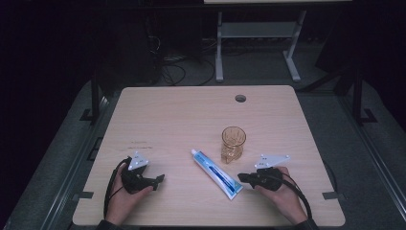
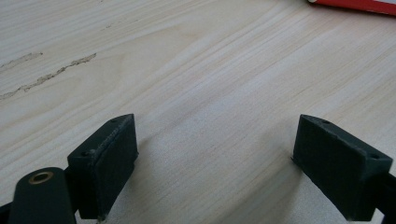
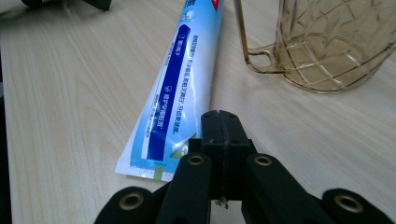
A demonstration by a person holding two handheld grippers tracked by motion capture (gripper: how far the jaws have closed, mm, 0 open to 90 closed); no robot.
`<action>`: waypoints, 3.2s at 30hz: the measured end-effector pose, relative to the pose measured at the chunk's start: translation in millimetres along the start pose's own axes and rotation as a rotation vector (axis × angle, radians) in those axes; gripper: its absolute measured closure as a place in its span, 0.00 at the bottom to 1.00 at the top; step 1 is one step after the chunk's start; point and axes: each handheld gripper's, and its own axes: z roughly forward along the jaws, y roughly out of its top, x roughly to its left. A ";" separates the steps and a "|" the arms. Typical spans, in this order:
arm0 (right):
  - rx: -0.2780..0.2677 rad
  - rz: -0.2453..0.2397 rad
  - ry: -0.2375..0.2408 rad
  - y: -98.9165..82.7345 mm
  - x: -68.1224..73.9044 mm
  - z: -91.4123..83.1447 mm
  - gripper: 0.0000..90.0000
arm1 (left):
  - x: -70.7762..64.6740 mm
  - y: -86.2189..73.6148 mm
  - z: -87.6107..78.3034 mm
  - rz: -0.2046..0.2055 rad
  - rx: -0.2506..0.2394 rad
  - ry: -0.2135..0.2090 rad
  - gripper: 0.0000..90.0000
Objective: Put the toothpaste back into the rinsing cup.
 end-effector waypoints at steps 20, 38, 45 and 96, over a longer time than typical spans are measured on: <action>0.051 -0.034 -0.010 0.7 3.8 12.5 1.00 | -0.1 0.0 0.0 0.001 -0.001 -0.001 0.14; 0.076 -0.072 0.042 10.8 16.3 34.8 1.00 | -0.2 -0.1 -0.1 0.002 0.000 -0.002 0.14; 0.075 -0.092 0.062 18.0 23.6 44.1 1.00 | -0.3 -0.1 -0.1 0.001 -0.001 -0.003 0.14; 0.063 -0.194 0.211 55.8 75.5 105.5 1.00 | -0.2 -0.3 -0.2 0.005 -0.001 -0.004 0.14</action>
